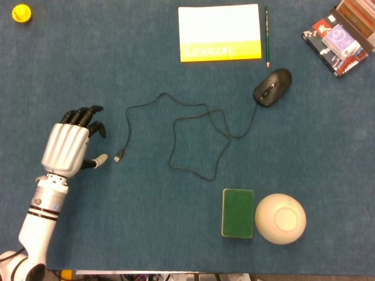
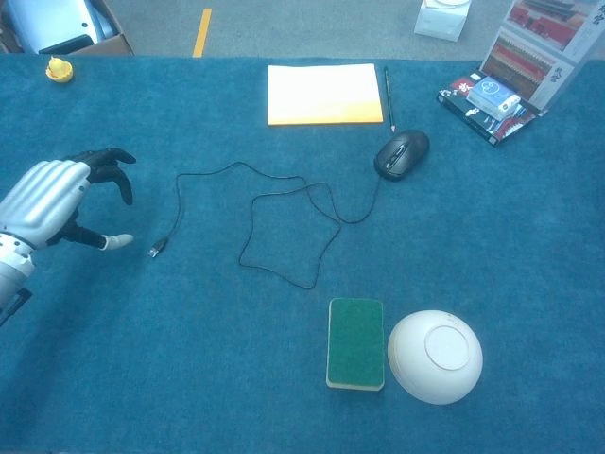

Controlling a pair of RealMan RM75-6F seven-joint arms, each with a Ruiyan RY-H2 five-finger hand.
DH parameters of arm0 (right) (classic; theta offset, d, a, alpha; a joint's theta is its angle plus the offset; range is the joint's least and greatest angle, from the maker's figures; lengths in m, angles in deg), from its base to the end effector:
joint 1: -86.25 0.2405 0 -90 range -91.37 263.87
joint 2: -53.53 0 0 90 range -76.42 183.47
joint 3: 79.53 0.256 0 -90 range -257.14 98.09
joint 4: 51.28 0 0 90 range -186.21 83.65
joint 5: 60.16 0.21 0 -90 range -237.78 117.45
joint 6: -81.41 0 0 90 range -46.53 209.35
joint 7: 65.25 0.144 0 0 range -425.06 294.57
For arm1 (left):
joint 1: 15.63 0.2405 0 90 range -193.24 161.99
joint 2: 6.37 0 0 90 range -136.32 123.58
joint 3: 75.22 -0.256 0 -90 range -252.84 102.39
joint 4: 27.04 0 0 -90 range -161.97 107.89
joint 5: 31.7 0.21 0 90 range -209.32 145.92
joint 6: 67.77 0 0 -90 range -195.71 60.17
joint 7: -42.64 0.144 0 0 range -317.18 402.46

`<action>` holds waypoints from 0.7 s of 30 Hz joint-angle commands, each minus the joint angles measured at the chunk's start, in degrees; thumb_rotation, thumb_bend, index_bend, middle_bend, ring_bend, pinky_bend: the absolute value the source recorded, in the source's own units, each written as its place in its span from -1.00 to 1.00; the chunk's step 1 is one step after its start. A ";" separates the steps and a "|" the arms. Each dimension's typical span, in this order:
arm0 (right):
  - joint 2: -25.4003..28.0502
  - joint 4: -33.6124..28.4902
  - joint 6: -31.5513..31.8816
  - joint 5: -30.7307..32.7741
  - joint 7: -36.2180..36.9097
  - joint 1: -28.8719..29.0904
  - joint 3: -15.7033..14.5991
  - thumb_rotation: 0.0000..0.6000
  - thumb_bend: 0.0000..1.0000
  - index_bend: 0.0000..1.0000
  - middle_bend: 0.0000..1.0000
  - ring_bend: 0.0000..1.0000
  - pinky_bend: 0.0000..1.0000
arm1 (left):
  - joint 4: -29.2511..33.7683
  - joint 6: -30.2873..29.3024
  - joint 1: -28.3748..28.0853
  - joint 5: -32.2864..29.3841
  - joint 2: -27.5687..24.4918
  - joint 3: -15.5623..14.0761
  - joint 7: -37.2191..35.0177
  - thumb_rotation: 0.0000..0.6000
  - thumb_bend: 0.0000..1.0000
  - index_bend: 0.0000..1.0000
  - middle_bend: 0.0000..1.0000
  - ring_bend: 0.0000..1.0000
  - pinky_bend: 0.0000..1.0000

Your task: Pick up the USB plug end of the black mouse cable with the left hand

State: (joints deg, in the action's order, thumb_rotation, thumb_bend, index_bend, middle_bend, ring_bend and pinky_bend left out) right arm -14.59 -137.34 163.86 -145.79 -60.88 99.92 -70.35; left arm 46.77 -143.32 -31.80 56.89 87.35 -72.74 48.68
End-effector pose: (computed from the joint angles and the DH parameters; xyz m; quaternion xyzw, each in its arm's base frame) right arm -0.2862 -0.2516 0.1584 0.5946 -0.3395 0.4647 0.5615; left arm -0.2583 0.2305 -0.0093 -0.6704 -0.3857 -0.4192 0.4754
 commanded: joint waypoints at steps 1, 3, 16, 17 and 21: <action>-0.20 0.33 0.03 0.09 0.36 -0.01 -0.05 1.00 -0.03 0.31 -0.12 -0.26 -0.15 | -0.97 -0.43 -0.20 0.50 0.84 -0.40 0.53 1.00 -0.88 0.02 -0.60 -0.60 -0.52; -0.34 0.60 0.03 0.12 0.58 -0.02 -0.13 1.00 -0.03 0.31 -0.12 -0.26 -0.15 | -1.20 -0.61 -0.21 0.71 1.25 -0.73 0.52 1.00 -0.88 0.02 -0.60 -0.60 -0.52; -0.92 1.31 0.70 0.53 1.46 0.06 0.29 1.00 -0.03 0.31 -0.12 -0.26 -0.15 | -3.53 -0.07 -1.02 0.94 4.20 -1.59 -0.16 1.00 -0.88 0.02 -0.60 -0.60 -0.52; -0.93 1.32 0.74 0.58 1.52 0.07 0.34 1.00 -0.03 0.31 -0.12 -0.26 -0.15 | -3.70 0.05 -1.12 0.91 4.35 -1.61 -0.26 1.00 -0.88 0.02 -0.60 -0.60 -0.52; -0.95 1.43 0.69 0.71 1.56 0.11 0.36 1.00 -0.03 0.31 -0.12 -0.26 -0.15 | -4.43 0.84 -1.56 0.56 4.89 -1.61 -0.67 1.00 -0.88 0.02 -0.60 -0.60 -0.52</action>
State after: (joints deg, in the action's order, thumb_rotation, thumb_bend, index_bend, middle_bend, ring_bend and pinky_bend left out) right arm -15.54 -135.91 164.56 -145.09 -59.33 100.03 -69.99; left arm 42.46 -142.59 -33.27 57.53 92.15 -74.35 48.09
